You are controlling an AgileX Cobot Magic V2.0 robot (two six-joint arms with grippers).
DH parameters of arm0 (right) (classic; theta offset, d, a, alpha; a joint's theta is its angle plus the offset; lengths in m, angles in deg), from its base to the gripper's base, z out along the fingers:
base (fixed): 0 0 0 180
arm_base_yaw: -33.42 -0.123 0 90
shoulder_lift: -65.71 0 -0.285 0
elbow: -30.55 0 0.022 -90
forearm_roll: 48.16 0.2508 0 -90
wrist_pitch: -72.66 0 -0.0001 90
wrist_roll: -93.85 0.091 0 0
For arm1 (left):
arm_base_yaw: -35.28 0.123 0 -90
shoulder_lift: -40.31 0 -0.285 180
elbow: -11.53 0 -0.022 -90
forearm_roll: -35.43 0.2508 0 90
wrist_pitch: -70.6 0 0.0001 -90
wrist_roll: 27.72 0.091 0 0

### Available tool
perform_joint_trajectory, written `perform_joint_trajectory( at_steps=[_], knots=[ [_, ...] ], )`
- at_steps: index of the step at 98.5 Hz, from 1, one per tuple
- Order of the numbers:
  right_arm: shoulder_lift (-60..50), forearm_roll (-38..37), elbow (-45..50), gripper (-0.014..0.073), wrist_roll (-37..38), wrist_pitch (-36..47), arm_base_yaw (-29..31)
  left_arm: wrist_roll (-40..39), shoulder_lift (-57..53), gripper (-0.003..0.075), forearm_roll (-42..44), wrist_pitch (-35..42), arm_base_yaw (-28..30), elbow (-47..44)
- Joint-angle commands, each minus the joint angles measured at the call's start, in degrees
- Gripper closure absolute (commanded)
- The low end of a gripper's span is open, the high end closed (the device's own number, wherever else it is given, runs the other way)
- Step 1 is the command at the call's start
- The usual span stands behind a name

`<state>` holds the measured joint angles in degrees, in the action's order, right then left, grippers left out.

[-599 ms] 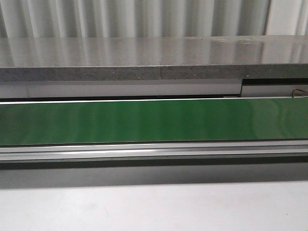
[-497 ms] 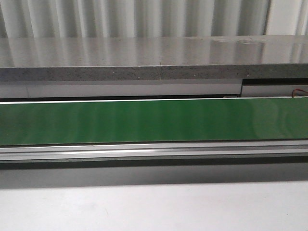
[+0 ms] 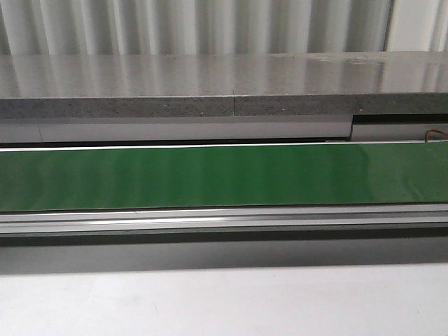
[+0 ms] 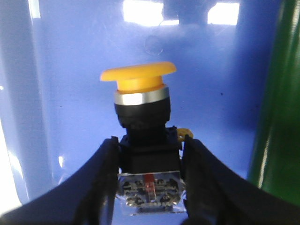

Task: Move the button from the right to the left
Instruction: 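Carry the button over the blue tray with the left gripper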

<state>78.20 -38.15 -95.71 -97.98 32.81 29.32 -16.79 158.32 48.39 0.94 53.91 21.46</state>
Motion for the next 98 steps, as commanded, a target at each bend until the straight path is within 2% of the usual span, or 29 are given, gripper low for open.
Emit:
perform_joint_trajectory(
  at_steps=[1, 17, 36, 56, 68, 85, 90, 98],
  knots=[
    [0.64, 0.09, -1.26, 0.0659, -0.31, 4.38, -0.07, 0.10, -1.11, 0.0713, 1.62, 2.46, 0.45, 1.38],
    [0.64, 0.09, -1.26, 0.0659, -0.31, 4.38, -0.07, 0.10, 1.45, 0.0713, 3.05, 5.02, 0.45, 1.38],
    [0.64, 0.09, -1.26, 0.0659, -0.31, 4.38, -0.07, 4.38, 3.30, 0.0710, 0.28, 4.25, 0.45, 1.38],
    [0.64, 0.09, -1.26, 0.0659, -0.31, 4.38, -0.07, 4.54, 3.30, 0.0701, 0.06, 4.27, 0.45, 1.38],
    [0.64, 0.09, -1.26, 0.0659, -0.31, 4.38, -0.07, 4.54, 3.30, 0.0603, 0.06, 4.27, 0.45, 1.38],
    [0.64, 0.09, -1.26, 0.0659, -0.31, 4.38, -0.07, 4.54, 3.30, 0.0366, 0.06, 4.60, 0.45, 1.38],
    [0.64, 0.09, -1.26, 0.0659, -0.31, 4.38, -0.07, 4.54, 3.30, 0.0337, 0.06, 5.00, 0.45, 1.38],
    [0.64, 0.09, -1.26, 0.0659, -0.31, 4.38, -0.07, 4.54, 3.30, 0.0332, 0.06, 5.20, 0.45, 1.38]
  ],
)
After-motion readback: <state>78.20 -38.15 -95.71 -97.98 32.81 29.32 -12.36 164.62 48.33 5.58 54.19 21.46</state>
